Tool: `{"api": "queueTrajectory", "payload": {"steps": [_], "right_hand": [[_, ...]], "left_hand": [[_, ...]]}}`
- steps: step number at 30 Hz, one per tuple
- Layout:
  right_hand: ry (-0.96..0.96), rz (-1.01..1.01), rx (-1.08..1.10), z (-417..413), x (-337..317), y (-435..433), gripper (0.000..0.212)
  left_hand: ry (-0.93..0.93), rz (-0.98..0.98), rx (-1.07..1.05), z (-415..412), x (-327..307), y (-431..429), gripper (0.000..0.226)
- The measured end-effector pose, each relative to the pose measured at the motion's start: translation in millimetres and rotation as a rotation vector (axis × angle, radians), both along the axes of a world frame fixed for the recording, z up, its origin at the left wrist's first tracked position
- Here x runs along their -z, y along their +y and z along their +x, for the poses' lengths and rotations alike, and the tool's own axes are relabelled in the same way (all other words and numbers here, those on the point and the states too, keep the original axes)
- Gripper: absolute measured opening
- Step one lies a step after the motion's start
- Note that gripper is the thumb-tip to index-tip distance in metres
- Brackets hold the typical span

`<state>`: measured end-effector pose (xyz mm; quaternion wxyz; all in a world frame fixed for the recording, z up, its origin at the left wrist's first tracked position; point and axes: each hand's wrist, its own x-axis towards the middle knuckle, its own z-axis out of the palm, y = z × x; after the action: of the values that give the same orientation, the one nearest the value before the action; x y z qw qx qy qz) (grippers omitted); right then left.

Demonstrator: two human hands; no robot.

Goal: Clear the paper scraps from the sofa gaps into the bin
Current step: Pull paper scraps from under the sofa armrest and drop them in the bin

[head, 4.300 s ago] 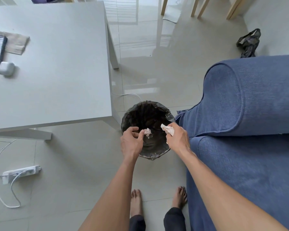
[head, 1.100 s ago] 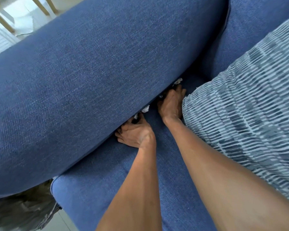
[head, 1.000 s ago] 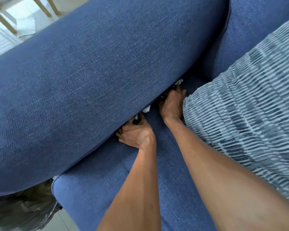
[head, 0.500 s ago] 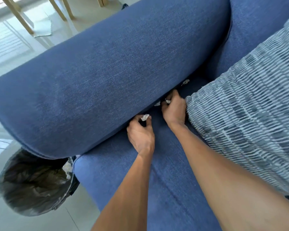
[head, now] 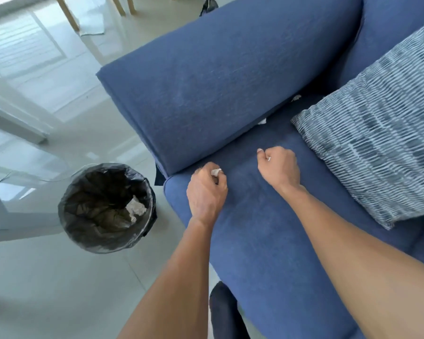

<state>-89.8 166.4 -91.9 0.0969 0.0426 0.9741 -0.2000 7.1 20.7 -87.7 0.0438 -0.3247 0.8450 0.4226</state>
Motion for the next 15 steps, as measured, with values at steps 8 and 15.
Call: {"api": "queueTrajectory", "payload": {"steps": [8, 15], "right_hand": [[-0.150, -0.022, -0.159, 102.0, -24.7, -78.3, 0.059], [-0.233, -0.069, -0.368, 162.1, -16.6, -175.5, 0.055]], "left_hand": [[-0.153, -0.118, -0.095, 107.6, -9.5, -93.5, 0.034], [-0.181, -0.073, -0.340, 182.3, -8.9, -185.5, 0.025]]}}
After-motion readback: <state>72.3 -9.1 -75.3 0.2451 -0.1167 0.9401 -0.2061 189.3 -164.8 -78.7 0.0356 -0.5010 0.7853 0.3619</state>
